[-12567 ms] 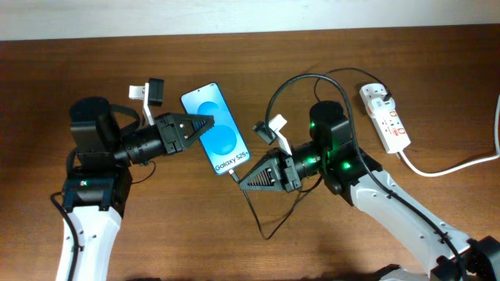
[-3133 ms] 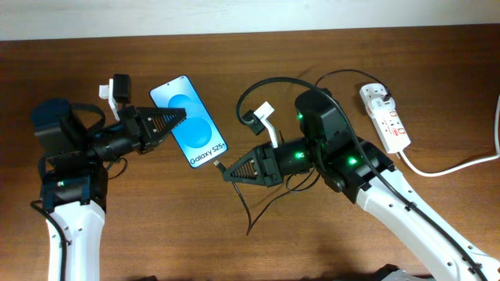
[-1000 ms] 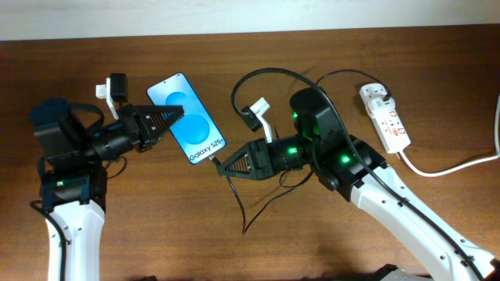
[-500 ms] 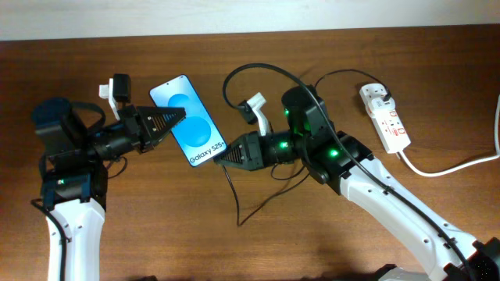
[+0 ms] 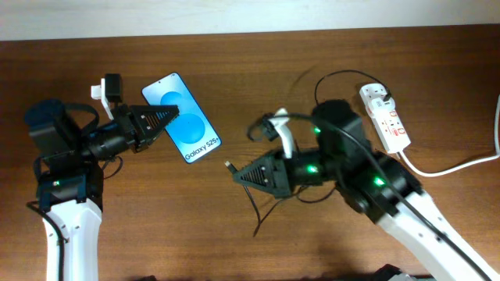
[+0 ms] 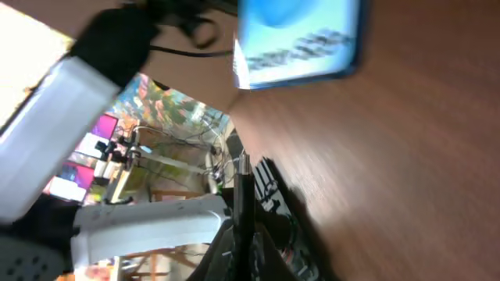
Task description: Plug charger to phone and switch on socket
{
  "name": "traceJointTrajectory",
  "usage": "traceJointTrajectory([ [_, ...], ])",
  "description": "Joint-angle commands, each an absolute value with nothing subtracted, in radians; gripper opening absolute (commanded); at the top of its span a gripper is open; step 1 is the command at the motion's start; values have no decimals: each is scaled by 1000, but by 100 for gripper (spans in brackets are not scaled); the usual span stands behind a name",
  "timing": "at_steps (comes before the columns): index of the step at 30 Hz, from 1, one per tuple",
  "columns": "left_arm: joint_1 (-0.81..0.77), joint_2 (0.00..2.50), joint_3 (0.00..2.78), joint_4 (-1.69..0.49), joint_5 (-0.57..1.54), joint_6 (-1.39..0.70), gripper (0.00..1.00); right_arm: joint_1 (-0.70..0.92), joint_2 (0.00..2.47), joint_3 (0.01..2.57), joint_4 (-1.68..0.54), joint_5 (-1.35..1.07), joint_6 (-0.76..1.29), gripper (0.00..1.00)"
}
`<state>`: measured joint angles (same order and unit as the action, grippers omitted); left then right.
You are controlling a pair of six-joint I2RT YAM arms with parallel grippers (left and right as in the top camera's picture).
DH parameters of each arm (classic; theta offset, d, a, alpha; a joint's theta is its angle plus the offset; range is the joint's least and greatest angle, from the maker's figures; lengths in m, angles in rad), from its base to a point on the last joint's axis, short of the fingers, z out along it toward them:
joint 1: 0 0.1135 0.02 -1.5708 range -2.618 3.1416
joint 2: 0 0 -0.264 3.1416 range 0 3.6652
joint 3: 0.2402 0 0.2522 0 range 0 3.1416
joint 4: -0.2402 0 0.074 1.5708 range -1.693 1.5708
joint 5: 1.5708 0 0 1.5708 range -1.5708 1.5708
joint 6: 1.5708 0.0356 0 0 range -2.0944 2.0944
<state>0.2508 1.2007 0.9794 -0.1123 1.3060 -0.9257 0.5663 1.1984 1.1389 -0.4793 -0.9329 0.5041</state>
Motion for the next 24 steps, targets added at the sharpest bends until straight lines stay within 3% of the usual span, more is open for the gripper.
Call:
traceJointTrajectory([
  [1,252,1190,988,-105,1343,-930,0,569,1169,1112,-480,-911,453,4],
  [11,252,1190,988,-106,1403,-931,0,570,1089,973,-421,-830,590,4],
  [18,252,1190,988,-106,1399,-931,0,571,960,605,215,-867,896,5],
  [24,252,1190,988,-106,1399,-931,0,571,993,568,415,-863,990,4],
])
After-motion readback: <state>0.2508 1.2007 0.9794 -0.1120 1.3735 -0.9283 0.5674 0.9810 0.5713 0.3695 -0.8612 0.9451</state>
